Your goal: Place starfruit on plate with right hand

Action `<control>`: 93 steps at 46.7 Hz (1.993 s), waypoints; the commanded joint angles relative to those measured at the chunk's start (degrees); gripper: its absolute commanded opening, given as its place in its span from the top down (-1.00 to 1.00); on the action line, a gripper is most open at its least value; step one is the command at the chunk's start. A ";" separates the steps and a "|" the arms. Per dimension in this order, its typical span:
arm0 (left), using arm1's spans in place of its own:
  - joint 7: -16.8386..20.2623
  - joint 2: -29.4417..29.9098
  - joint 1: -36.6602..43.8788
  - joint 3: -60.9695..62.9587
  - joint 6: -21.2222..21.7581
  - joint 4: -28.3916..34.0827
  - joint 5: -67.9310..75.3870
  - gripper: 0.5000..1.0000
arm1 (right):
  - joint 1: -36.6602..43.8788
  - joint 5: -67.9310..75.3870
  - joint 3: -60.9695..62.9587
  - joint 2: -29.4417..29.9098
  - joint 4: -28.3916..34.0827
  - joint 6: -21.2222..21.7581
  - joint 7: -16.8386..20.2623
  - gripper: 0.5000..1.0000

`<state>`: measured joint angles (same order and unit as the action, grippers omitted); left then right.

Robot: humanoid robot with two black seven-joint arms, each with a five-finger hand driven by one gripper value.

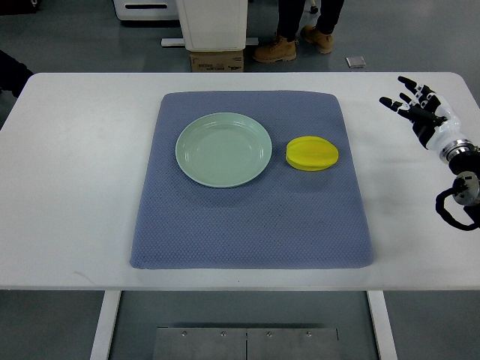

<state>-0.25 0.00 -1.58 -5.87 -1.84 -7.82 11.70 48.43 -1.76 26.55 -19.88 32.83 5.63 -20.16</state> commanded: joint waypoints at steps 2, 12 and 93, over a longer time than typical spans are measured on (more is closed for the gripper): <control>0.07 0.00 0.00 -0.02 -0.01 0.00 0.08 -1.00 | -0.01 0.00 0.00 0.02 -0.04 0.00 0.03 -1.00; -0.02 0.00 0.00 0.07 -0.09 0.00 0.08 -1.00 | -0.36 0.00 0.00 -0.07 -0.04 0.00 -0.05 -1.00; -0.02 0.00 0.09 0.07 -0.09 0.00 0.08 -1.00 | -0.80 0.00 5.62 -0.51 -1.18 -0.79 -0.05 -1.00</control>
<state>-0.23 0.00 -1.50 -5.80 -1.93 -7.83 11.77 47.95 -1.75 32.12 -20.32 31.56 4.76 -20.13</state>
